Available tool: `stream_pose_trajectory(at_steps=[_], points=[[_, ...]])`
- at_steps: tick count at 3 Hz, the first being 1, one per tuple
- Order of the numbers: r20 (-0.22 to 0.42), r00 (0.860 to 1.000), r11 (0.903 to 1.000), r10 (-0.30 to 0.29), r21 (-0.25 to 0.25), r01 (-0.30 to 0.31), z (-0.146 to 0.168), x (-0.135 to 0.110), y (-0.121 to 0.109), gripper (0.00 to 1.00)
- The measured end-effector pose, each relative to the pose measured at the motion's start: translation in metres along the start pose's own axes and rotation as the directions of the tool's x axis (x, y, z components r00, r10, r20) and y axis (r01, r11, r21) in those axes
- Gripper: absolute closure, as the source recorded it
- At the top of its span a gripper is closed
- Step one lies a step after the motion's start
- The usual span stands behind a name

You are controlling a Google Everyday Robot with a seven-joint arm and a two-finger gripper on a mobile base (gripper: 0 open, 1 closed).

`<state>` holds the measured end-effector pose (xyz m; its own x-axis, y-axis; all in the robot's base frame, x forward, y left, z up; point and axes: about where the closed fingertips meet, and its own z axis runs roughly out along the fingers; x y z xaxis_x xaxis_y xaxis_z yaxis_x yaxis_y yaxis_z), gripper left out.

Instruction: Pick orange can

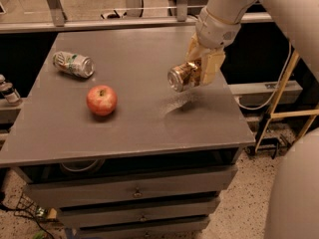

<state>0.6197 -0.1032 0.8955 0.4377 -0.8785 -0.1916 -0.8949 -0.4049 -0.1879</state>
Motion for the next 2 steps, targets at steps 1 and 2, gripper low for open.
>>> stream_pose_trajectory(at_steps=[1,2], points=[[0.052,0.998,0.9970,0.036,0.067,-0.039,-0.0310,-0.0015,-0.0159,1.00],[0.087,0.995,0.9945,0.048,0.089,-0.055,-0.0396,-0.0056,-0.0223,1.00]])
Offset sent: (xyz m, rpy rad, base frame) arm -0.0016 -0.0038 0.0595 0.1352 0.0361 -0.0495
